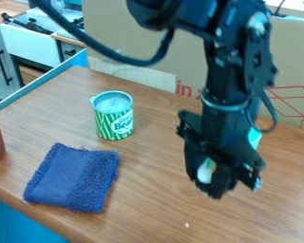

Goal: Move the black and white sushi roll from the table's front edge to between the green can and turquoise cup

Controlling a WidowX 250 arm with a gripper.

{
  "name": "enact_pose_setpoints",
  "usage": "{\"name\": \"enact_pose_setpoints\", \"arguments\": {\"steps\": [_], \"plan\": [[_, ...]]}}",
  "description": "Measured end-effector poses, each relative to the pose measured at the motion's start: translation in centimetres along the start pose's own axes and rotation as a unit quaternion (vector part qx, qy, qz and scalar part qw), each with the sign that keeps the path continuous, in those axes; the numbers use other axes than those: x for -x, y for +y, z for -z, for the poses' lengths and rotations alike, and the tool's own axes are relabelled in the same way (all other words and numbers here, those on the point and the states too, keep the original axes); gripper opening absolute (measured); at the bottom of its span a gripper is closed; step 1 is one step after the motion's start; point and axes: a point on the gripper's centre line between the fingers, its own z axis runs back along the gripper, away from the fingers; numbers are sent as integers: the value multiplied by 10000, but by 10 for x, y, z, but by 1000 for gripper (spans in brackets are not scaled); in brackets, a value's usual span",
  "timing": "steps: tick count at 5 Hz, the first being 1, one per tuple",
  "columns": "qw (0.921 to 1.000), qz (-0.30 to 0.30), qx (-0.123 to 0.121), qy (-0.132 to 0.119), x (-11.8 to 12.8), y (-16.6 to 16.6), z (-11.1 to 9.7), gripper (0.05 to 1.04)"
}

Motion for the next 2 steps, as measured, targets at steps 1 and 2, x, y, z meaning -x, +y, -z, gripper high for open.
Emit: {"name": "enact_pose_setpoints", "arguments": {"steps": [1,2], "plan": [[9990,-255,0,-361,-27,40,-18,532],[9985,-467,-14,-279,-44,70,-9,532]]}}
